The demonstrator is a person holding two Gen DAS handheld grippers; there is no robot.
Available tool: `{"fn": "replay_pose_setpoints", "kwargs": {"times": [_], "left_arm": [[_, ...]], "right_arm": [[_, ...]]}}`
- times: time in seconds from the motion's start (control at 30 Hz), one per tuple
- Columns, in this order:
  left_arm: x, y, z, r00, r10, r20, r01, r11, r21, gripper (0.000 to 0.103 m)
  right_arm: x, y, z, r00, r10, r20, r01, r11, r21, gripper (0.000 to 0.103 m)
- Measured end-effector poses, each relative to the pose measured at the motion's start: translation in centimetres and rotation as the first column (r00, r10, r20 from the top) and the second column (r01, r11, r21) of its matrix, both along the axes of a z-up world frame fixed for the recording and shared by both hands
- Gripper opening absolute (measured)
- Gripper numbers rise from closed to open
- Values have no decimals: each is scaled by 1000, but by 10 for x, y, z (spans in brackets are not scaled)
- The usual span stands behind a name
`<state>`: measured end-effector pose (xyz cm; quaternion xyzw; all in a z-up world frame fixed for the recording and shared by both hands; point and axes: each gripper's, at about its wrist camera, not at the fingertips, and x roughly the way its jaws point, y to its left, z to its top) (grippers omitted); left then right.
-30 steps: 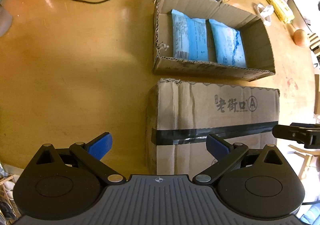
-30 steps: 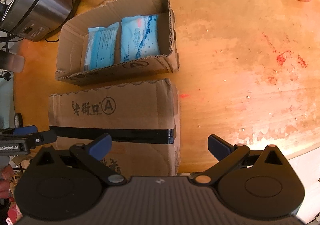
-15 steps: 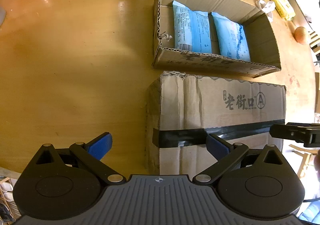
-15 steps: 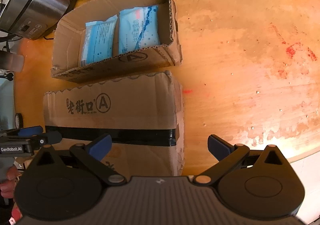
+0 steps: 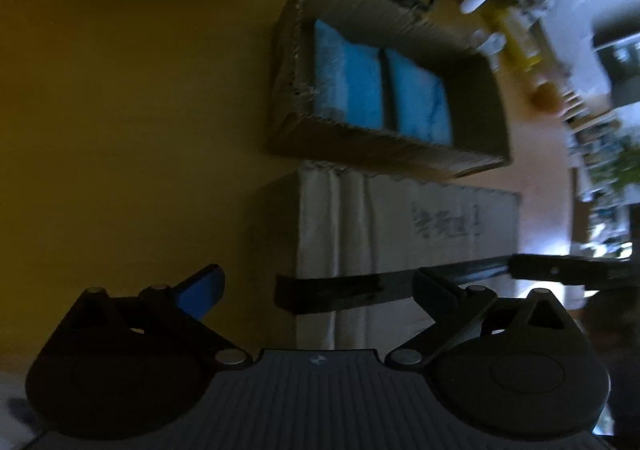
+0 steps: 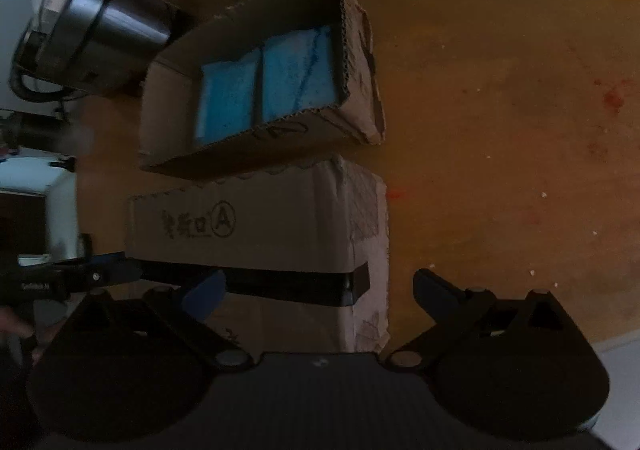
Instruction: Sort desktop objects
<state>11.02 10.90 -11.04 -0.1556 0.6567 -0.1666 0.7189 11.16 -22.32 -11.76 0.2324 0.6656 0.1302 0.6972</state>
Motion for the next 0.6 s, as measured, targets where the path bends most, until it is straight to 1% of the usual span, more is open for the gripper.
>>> {"fn": "replay_pose_setpoints", "kwargs": {"times": [0.1, 0.23, 0.33, 0.43, 0.47, 0.5, 0.53, 0.57, 0.6], "left_arm": [[-1, 7, -5, 1000, 8, 2, -7, 997, -74, 103], [-2, 14, -12, 1000, 12, -3, -13, 992, -128, 103], [-3, 18, -14, 1000, 12, -6, -13, 988, -155, 103], [-4, 20, -15, 1000, 12, -12, -14, 987, -162, 102], [-4, 21, -16, 1000, 12, -14, -14, 986, -168, 101], [-3, 22, -16, 1000, 15, -17, -18, 984, -177, 93], [-3, 22, -18, 999, 19, -26, -23, 983, -182, 73], [-3, 22, -19, 999, 18, -32, -24, 984, -176, 66], [-3, 22, -19, 999, 16, -32, -21, 987, -160, 59]], "right_arm": [[-1, -6, -4, 1000, -3, 3, 3, 999, 45, 100], [-3, -11, -7, 1000, -6, 6, 5, 996, 87, 100], [-4, -14, -9, 1000, -14, 0, 14, 994, 106, 99], [-5, -13, -11, 1000, -18, -5, 18, 994, 106, 97], [-5, -13, -11, 1000, -18, -5, 18, 994, 105, 95], [-5, -14, -12, 1000, -16, -6, 17, 994, 106, 89], [-5, -14, -13, 1000, -10, -12, 11, 994, 111, 83], [-5, -13, -14, 1000, -5, -16, 6, 993, 115, 67], [-6, -13, -13, 1000, -4, -9, 4, 994, 108, 65]]}}
